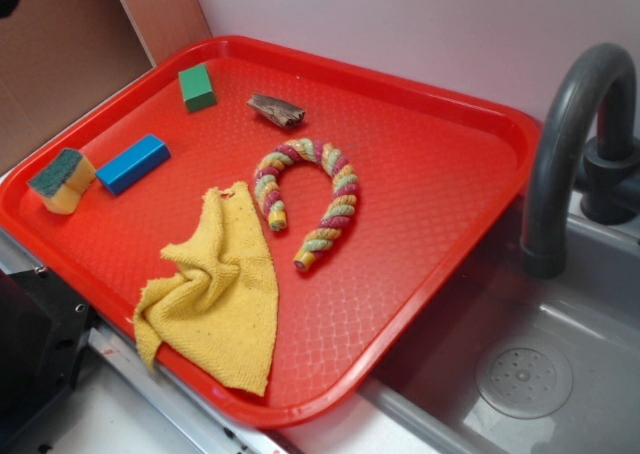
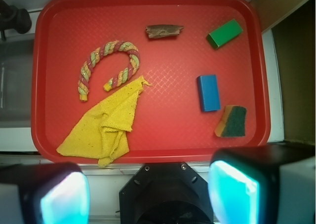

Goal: Grab the green block.

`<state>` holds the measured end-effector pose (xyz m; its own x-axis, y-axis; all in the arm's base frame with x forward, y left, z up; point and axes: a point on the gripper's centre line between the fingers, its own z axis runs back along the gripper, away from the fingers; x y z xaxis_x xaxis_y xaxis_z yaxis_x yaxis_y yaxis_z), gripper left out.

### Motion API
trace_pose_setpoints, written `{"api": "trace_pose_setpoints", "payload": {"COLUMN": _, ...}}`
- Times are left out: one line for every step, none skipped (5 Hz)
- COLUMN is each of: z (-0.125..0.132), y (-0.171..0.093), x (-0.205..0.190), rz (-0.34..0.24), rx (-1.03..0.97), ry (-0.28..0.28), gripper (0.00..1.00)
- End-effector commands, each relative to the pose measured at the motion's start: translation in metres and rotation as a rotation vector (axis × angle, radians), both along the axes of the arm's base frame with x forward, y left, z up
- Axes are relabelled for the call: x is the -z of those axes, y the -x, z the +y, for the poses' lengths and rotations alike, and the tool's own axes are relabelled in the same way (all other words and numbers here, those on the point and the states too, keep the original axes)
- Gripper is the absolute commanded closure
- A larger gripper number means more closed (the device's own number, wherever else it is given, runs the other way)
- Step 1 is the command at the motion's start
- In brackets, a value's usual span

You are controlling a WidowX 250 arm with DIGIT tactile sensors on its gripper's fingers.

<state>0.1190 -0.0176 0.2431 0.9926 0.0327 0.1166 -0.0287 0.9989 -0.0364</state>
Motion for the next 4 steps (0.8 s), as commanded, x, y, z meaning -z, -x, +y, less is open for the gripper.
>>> {"api": "trace_pose_setpoints", "payload": {"z": 0.0, "y": 0.0, "x": 0.0, "rz": 0.0, "rx": 0.0, "ry": 0.0, "gripper": 0.0}}
{"api": "trace_pose_setpoints", "payload": {"z": 0.012, "y": -0.026, "x": 0.009, "rz": -0.045, "rx": -0.251, "ry": -0.035, "gripper": 0.0}}
{"api": "trace_pose_setpoints", "payload": {"z": 0.037, "y": -0.063, "x": 0.03, "rz": -0.187, "rx": -0.504, "ry": -0.082, "gripper": 0.0}}
{"api": "trace_pose_setpoints", "payload": {"z": 0.066, "y": -0.084, "x": 0.047, "rz": -0.315, "rx": -0.757, "ry": -0.1, "gripper": 0.0}}
